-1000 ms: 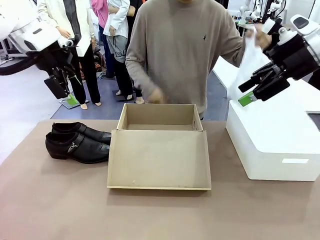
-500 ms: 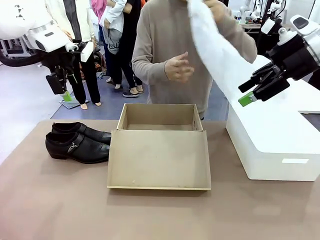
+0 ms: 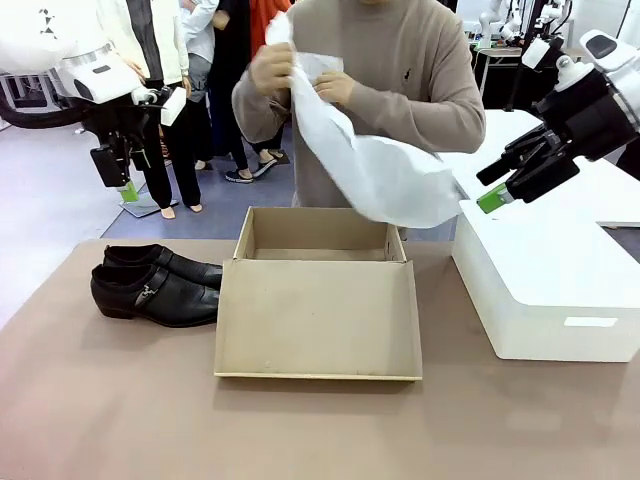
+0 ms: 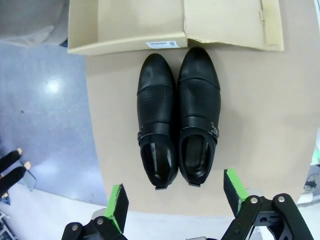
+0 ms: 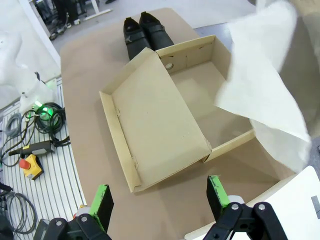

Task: Pack the shoes into the box.
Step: Place one shoe of the Shoes into the Shoes Box.

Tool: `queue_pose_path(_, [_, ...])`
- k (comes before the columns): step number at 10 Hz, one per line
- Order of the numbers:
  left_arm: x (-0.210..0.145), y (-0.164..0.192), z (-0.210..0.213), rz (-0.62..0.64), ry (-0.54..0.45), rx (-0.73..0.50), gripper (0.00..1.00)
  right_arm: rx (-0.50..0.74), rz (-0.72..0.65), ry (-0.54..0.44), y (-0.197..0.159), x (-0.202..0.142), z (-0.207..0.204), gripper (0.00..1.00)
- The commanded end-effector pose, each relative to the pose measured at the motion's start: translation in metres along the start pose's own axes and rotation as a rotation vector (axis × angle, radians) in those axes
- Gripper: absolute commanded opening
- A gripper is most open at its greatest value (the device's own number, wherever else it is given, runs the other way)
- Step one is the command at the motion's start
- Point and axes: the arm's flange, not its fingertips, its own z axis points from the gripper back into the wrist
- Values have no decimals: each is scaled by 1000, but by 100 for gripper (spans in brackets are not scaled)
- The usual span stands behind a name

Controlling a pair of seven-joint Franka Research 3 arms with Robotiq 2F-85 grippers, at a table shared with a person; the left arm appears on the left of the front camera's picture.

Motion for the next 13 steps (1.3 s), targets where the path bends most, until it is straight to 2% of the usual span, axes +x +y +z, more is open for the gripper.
queue_pose_path(1, [-1,-2,0,0,-5,4,100,15,24,-29,-2,-1,-2,100])
queue_pose_path(5, [-21,24,-7,2,32,-49,100,15,24,-29,-2,-1,-2,100])
queue_pose_path(9, [-47,62,-39,-25,42,-87,100,15,24,-29,-2,-1,-2,100])
queue_pose_path(13, [-56,83,-78,91,34,-137,100,15,24,-29,-2,-1,-2,100])
